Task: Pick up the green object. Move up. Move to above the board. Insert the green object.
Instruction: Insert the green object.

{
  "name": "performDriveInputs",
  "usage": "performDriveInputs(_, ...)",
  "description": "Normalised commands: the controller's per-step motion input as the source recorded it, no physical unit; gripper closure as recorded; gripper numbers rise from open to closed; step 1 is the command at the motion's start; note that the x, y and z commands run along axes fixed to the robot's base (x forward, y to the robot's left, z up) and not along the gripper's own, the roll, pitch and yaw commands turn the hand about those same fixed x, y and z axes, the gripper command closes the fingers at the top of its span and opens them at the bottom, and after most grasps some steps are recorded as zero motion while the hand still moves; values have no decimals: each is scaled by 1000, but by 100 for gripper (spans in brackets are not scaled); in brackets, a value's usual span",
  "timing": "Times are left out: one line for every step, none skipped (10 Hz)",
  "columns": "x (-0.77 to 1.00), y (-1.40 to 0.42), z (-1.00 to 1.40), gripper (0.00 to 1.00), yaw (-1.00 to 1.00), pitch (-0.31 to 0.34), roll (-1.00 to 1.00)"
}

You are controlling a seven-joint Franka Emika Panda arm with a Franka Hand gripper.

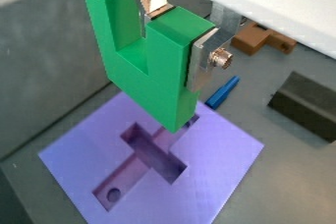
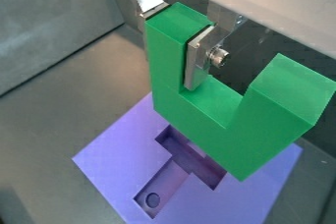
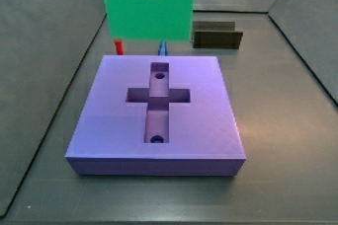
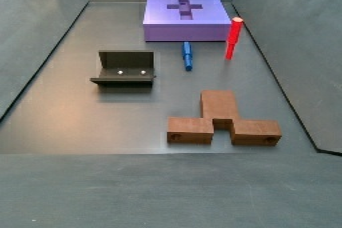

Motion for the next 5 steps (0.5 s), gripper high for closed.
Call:
performDriveInputs(37, -246, -691, 100, 389, -83, 254)
performDriveInputs(394, -194, -611, 100, 349, 0, 237)
performDriveInputs(503, -74, -509, 100, 0, 63, 124)
performDriveInputs(651, -3, -389, 100, -126, 136, 37)
performDriveInputs(563, -9, -400, 100, -217, 97, 0)
